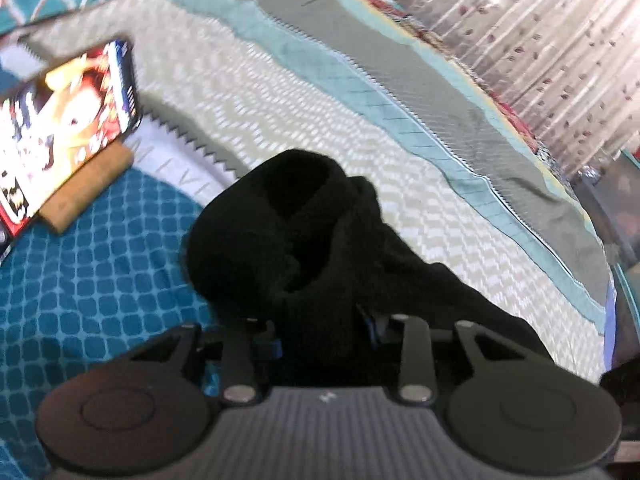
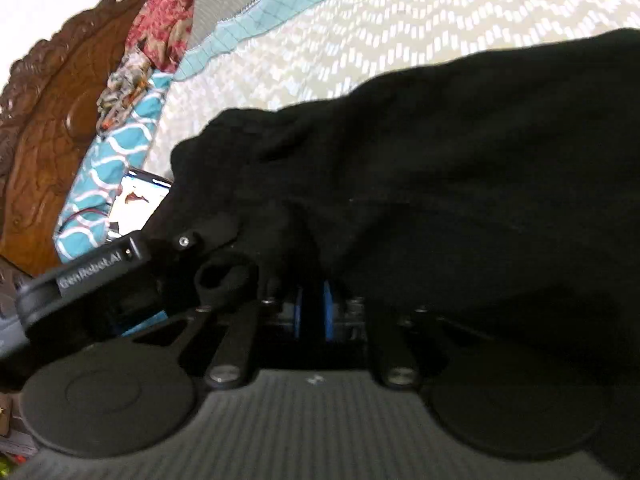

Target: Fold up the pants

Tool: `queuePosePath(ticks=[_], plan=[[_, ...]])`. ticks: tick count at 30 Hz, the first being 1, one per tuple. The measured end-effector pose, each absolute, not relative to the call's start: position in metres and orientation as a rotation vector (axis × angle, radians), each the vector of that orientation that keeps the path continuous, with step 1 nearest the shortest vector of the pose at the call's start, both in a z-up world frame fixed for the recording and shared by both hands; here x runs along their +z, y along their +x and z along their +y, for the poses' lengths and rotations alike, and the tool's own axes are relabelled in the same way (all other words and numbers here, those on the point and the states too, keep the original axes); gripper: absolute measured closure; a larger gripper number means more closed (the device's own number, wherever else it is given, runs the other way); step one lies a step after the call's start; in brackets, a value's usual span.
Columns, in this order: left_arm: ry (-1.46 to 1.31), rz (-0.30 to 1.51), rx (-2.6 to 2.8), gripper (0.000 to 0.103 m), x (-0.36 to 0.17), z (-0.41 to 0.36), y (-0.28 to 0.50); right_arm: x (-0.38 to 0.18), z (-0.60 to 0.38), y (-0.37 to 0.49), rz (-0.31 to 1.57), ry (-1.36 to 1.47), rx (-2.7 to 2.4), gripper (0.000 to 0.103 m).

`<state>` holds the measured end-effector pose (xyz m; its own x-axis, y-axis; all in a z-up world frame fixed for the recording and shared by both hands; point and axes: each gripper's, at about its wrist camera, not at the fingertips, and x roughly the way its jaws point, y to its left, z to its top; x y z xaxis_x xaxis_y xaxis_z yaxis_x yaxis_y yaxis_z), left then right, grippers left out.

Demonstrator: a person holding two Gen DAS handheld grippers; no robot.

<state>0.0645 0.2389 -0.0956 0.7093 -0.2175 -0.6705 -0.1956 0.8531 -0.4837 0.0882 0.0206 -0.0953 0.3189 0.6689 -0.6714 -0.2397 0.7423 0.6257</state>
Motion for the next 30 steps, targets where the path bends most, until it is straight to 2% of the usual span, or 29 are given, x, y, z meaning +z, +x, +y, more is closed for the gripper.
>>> queuePosePath(ticks=[8,12,14,16,20,24,26,28,29,30], plan=[[-0.402,0.726,-0.029,0.074,-0.058,0.196,0.048,-0.087,-0.032,0.05,0.982,0.602,0.643,0.085],[-0.331,0.701,-0.062,0.074,-0.042,0.168,0.041,-0.116,-0.019,0.06,1.099,0.681,0.647,0.085],[-0.294,0.71,-0.095,0.075,-0.039,0.153,0.038,-0.135,-0.012,0.065,1.167,0.714,0.63,0.09],[-0.231,0.692,-0.113,0.075,-0.034,0.138,0.032,-0.134,-0.023,0.065,1.161,0.802,0.633,0.085],[-0.127,0.647,-0.159,0.075,-0.024,0.11,0.02,-0.099,-0.077,0.049,0.968,0.78,0.596,0.084],[-0.048,0.61,-0.225,0.074,-0.022,0.07,0.013,-0.084,-0.146,0.025,0.805,0.929,0.472,0.079],[0.037,0.62,-0.281,0.067,-0.029,0.039,0.009,-0.079,-0.171,0.013,0.736,0.962,0.406,0.076],[0.139,0.655,-0.394,0.037,-0.04,0.009,0.001,-0.076,-0.189,0.002,0.681,0.977,0.345,0.07],[0.181,0.656,-0.439,0.032,-0.043,-0.002,-0.006,-0.075,-0.195,-0.001,0.668,0.983,0.322,0.069],[0.23,0.648,-0.485,0.022,-0.045,-0.011,-0.015,-0.075,-0.201,-0.005,0.657,0.987,0.304,0.067]])
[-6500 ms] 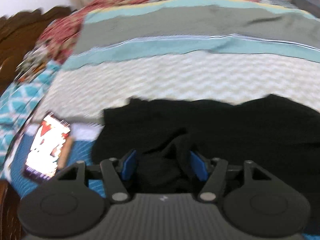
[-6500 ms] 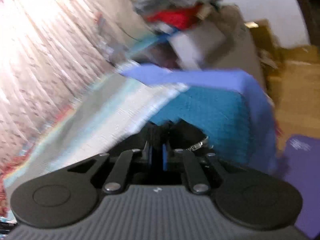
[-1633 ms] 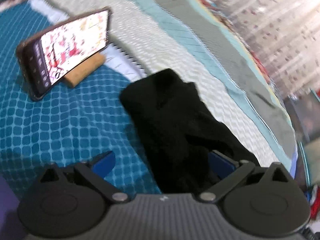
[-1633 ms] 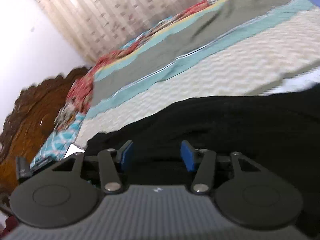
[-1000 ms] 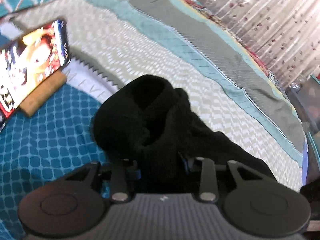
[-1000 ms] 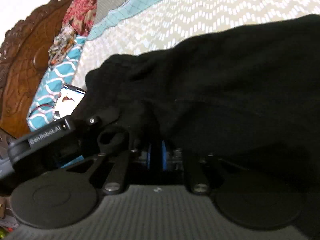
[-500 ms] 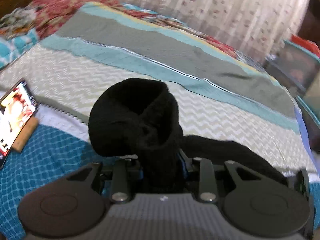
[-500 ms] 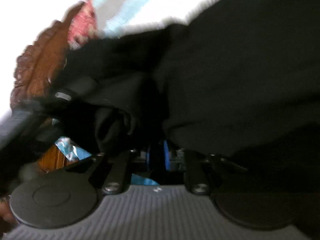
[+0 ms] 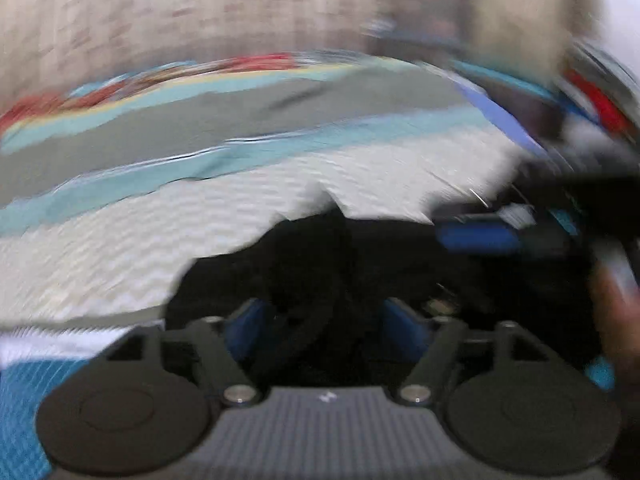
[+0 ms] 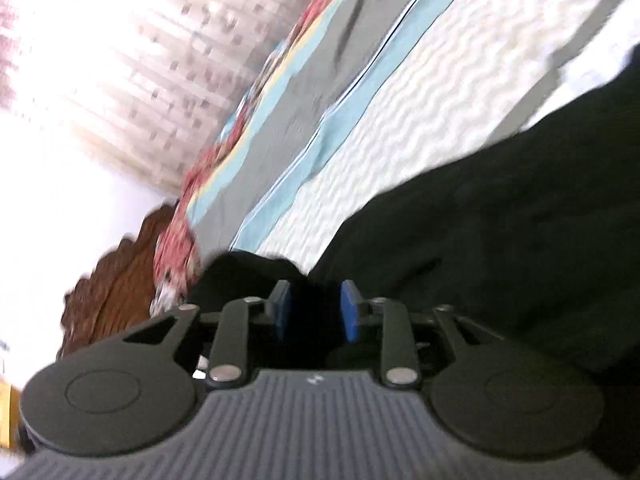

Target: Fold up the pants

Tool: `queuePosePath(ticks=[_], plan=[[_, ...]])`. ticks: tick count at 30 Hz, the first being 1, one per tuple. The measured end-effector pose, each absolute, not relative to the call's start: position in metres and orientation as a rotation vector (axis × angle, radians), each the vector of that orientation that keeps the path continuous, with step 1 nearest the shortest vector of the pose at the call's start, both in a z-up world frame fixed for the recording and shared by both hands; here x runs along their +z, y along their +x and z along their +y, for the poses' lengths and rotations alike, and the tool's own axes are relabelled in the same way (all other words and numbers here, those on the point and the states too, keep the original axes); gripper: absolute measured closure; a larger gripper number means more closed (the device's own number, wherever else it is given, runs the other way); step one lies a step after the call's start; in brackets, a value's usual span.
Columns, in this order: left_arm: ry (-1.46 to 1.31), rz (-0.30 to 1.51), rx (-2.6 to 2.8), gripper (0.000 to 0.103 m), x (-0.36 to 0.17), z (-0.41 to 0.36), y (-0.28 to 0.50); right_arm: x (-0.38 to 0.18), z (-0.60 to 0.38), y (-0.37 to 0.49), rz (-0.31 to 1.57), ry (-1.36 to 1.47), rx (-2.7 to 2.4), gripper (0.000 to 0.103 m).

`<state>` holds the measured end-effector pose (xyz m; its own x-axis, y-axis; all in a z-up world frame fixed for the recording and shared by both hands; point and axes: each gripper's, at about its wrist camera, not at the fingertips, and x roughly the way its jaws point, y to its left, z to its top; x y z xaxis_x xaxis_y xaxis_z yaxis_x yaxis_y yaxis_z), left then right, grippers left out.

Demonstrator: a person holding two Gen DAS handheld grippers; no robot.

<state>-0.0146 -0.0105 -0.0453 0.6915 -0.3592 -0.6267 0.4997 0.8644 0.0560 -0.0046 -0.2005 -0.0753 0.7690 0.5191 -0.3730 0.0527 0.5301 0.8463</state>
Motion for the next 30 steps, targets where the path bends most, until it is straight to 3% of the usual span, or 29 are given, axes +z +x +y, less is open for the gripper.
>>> queuePosePath(ticks=[2,4,9,11,13,16,21,30], plan=[[0.313,0.594,-0.536,0.014,-0.043,-0.018,-0.034,-0.076,-0.205,-0.01,0.645,0.991,0.281,0.064],[0.313,0.55,-0.559,0.011,-0.033,-0.009,-0.047,-0.076,-0.202,-0.011,0.646,0.994,0.279,0.054],[0.051,0.563,-0.487,0.009,-0.007,0.043,-0.029,-0.065,-0.203,-0.013,0.659,0.897,0.345,0.053],[-0.062,0.608,-0.407,0.016,-0.006,0.061,-0.006,-0.061,-0.193,-0.005,0.661,0.809,0.383,0.053],[-0.084,0.671,-0.34,0.04,-0.014,0.068,0.014,-0.058,-0.179,-0.003,0.671,0.698,0.397,0.053],[-0.009,0.774,-0.261,0.052,-0.038,0.056,0.037,-0.064,-0.162,0.007,0.72,0.585,0.368,0.064],[0.171,0.914,-0.192,0.05,-0.086,0.03,0.043,-0.104,-0.147,0.018,0.876,0.386,0.301,0.071],[0.152,0.897,-0.192,0.049,-0.079,0.034,0.035,-0.073,-0.178,0.019,0.77,0.469,0.296,0.065]])
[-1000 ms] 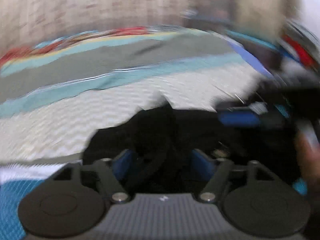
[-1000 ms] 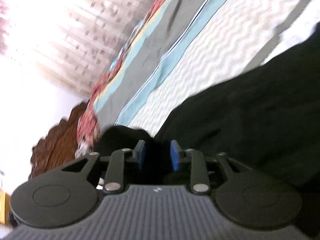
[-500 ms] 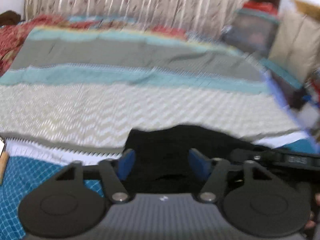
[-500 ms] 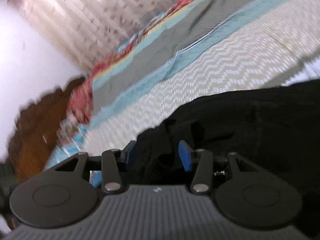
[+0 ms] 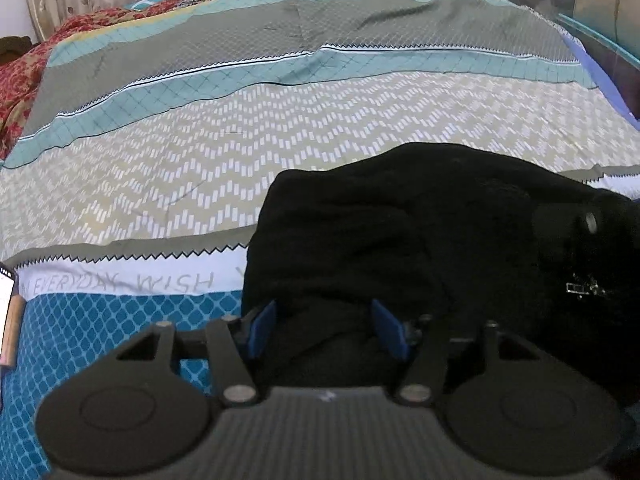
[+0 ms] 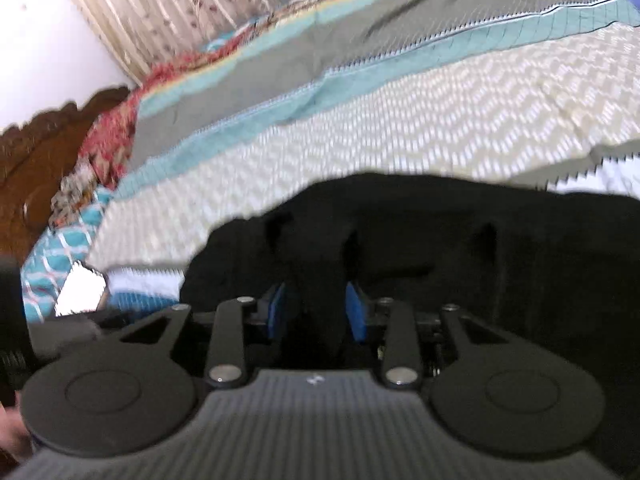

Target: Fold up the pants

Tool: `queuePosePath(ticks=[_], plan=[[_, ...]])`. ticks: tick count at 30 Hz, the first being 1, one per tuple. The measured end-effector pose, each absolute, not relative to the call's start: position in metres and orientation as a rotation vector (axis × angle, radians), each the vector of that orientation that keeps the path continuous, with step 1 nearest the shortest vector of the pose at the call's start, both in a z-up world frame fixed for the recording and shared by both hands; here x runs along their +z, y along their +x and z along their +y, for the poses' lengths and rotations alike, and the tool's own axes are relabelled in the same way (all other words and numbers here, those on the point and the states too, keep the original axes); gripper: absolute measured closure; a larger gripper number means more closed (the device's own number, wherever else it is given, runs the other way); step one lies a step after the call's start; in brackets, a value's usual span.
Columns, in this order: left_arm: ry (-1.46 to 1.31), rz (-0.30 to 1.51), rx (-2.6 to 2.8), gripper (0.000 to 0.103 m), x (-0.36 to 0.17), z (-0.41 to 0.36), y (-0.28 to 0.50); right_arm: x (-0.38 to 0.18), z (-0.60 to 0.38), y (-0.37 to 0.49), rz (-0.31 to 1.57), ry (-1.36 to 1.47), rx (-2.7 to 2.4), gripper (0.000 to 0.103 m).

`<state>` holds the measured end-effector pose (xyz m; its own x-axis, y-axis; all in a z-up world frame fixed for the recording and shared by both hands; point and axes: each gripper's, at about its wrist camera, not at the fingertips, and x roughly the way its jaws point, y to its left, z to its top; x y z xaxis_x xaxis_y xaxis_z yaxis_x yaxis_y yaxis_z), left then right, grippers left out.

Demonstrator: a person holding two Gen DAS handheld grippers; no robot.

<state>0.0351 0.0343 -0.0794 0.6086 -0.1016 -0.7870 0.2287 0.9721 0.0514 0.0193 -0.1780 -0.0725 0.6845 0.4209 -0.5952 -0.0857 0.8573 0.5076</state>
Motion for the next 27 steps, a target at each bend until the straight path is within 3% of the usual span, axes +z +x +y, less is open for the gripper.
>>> queuePosePath(ticks=[5,9,13,18,21,22,23,24,27], plan=[[0.155,0.836,-0.225,0.044,-0.069,0.036,0.019,-0.072,-0.185,0.048,0.803,0.551,0.275,0.062],[0.201,0.823,-0.234,0.041,-0.072,0.029,0.013,-0.081,-0.171,0.063,0.857,0.561,0.301,0.047],[0.202,0.83,-0.238,0.041,-0.074,0.028,0.016,-0.08,-0.155,0.065,0.846,0.519,0.272,0.046],[0.192,0.835,-0.249,0.041,-0.074,0.03,0.018,-0.05,-0.147,0.039,0.646,0.389,0.224,0.046],[0.192,0.833,-0.248,0.041,-0.074,0.029,0.017,-0.061,-0.13,0.053,0.753,0.339,0.299,0.047],[0.192,0.834,-0.248,0.041,-0.074,0.029,0.017,-0.071,-0.124,0.062,0.824,0.323,0.311,0.053],[0.191,0.834,-0.248,0.042,-0.073,0.029,0.017,-0.079,-0.121,0.066,0.861,0.32,0.318,0.068],[0.192,0.833,-0.245,0.043,-0.071,0.029,0.016,-0.082,-0.122,0.067,0.867,0.34,0.325,0.093],[0.155,0.819,-0.269,0.043,-0.061,0.036,0.014,-0.054,-0.136,0.046,0.722,0.402,0.336,0.096]])
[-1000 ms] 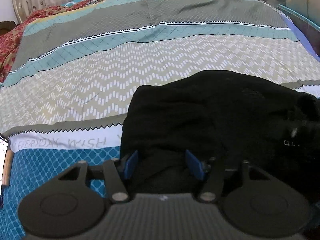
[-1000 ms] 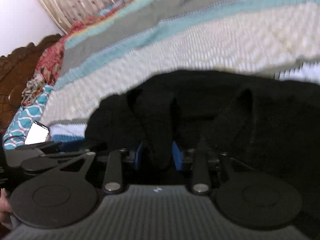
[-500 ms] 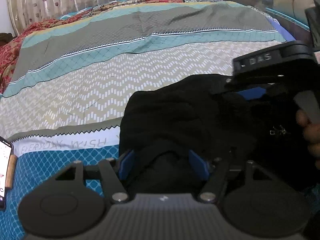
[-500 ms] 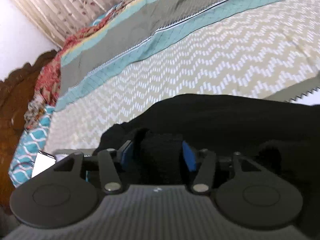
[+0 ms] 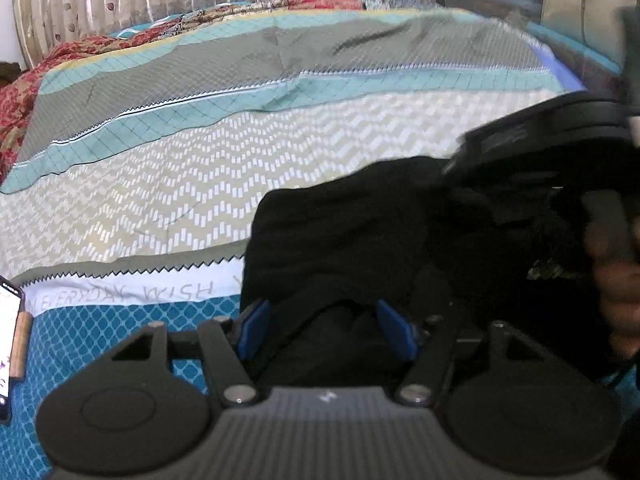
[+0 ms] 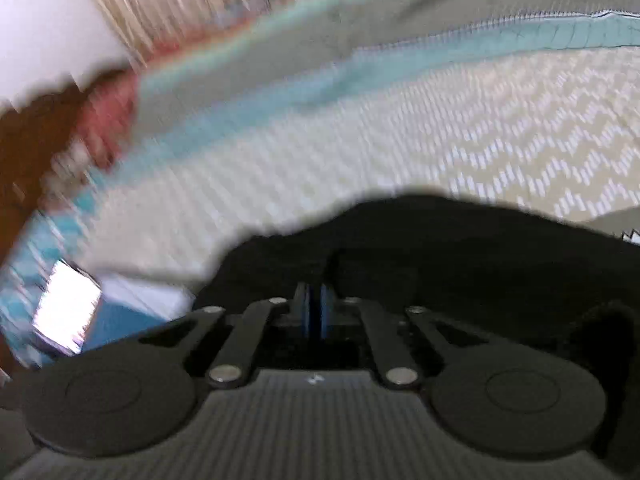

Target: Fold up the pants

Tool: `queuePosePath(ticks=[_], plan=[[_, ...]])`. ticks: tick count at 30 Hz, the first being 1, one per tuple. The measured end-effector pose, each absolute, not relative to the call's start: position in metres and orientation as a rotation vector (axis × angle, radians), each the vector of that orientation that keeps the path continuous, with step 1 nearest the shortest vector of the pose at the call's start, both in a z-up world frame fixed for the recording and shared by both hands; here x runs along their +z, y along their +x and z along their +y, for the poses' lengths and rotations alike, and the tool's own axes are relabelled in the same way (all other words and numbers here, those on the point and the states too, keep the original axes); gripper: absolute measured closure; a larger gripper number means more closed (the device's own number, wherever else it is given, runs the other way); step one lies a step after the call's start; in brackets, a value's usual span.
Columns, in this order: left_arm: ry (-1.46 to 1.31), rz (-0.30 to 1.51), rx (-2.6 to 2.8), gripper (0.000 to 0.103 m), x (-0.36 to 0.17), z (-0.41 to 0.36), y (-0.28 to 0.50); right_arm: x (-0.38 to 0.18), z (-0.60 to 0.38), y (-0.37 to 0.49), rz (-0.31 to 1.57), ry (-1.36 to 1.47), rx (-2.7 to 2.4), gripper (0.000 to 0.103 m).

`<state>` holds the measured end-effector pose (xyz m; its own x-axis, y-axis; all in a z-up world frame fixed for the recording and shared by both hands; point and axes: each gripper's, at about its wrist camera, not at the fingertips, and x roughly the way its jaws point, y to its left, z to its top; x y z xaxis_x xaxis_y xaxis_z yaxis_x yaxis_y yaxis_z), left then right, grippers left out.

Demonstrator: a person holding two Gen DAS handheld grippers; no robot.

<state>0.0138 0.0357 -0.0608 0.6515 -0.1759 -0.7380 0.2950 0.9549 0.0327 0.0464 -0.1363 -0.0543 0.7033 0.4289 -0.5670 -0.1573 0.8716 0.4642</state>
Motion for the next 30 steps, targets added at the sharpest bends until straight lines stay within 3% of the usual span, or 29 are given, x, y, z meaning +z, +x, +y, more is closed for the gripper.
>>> queuePosePath(ticks=[4,8,11,14,16,20,25,30], plan=[[0.145,0.785,-0.31,0.04,-0.05,0.031,0.013,-0.034,-0.162,0.015,0.648,0.425,0.238,0.096],[0.242,0.866,-0.297,0.04,-0.082,0.01,0.03,-0.096,-0.175,0.033,0.857,0.487,0.135,0.095],[0.276,0.857,-0.279,0.032,-0.102,0.008,0.035,-0.101,-0.163,0.031,0.811,0.39,0.135,0.096],[0.207,0.884,-0.288,0.033,-0.088,0.019,0.038,-0.081,-0.168,0.027,0.82,0.4,0.143,0.086],[0.184,0.86,-0.287,0.032,-0.076,0.027,0.032,-0.067,-0.185,0.01,0.756,0.461,0.133,0.066],[0.107,0.805,-0.282,0.032,-0.051,0.049,0.021,-0.044,-0.224,-0.033,0.634,0.511,0.104,0.065],[0.06,0.749,-0.317,0.032,-0.023,0.048,0.02,-0.044,-0.294,-0.089,0.527,0.61,-0.101,0.047],[0.121,0.753,-0.427,0.032,-0.026,0.002,0.027,-0.071,-0.344,-0.131,0.519,0.797,-0.259,0.042]])
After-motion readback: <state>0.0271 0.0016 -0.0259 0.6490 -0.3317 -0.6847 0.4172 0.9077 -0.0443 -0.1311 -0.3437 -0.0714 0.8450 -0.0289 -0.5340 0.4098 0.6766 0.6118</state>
